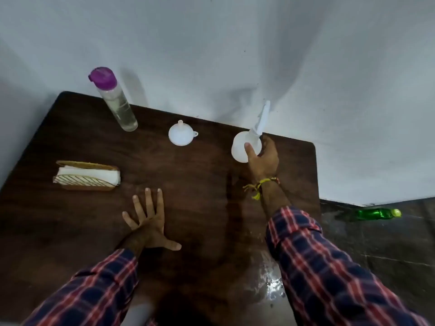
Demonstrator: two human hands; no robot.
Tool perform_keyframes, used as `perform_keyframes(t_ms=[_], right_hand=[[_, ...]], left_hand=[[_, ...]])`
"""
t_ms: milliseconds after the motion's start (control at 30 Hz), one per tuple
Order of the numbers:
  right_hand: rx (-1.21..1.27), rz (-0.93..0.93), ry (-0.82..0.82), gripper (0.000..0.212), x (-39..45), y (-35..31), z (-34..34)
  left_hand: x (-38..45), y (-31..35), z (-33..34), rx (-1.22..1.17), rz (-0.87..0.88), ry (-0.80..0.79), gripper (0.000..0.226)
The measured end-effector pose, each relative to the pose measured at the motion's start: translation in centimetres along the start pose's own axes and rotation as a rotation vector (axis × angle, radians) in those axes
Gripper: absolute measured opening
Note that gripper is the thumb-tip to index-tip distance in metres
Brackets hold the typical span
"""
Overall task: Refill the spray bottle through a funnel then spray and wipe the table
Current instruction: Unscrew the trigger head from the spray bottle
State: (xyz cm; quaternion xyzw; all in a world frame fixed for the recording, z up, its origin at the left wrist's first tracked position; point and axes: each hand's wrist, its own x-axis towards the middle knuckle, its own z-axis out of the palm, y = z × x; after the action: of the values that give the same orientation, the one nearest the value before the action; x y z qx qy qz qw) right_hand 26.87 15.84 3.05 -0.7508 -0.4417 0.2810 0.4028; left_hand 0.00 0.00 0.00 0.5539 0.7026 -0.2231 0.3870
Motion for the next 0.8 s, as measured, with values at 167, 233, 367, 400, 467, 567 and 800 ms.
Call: perform_keyframes(t_ms=[167, 233, 367, 400, 467, 567, 800], right_hand=[[0.018, -0.025, -0.003, 0.05, 2.0, -1.2, 2.0], [0.026, -0.037, 0.008, 0.044, 1.8, -1.0, 2.0], [0.025, -0.064, -0.022, 0.042, -1.0, -0.1, 1.0], [0.034, -0.055, -0.03, 0.042, -2.4, 0.2, 0.6], [0.058, -0.042, -0.048, 0.043, -5.4, 0.7, -0.1], [0.063, -0.041, -0.089, 0.042, -10.4, 1.2, -1.8], [-0.012, -0.024, -0.407, 0.043, -19.8, 2.5, -5.7]], left_hand=[[0.9, -0.2, 0.1, -0.026, 0.031, 0.008, 0.17], [1.2, -0.2, 0.2, -0.028, 0.042, 0.003, 0.17], [1.2, -0.3, 0.3, -0.039, 0.048, 0.006, 0.17], [1.2, -0.4, 0.3, -0.037, 0.048, 0.0, 0.17], [1.2, -0.5, 0.3, -0.05, 0.048, 0.001, 0.17], [0.5, -0.6, 0.2, -0.042, 0.065, 0.007, 0.168], [-4.6, 0.4, -0.6, -0.801, 0.419, 0.275, 0.077]])
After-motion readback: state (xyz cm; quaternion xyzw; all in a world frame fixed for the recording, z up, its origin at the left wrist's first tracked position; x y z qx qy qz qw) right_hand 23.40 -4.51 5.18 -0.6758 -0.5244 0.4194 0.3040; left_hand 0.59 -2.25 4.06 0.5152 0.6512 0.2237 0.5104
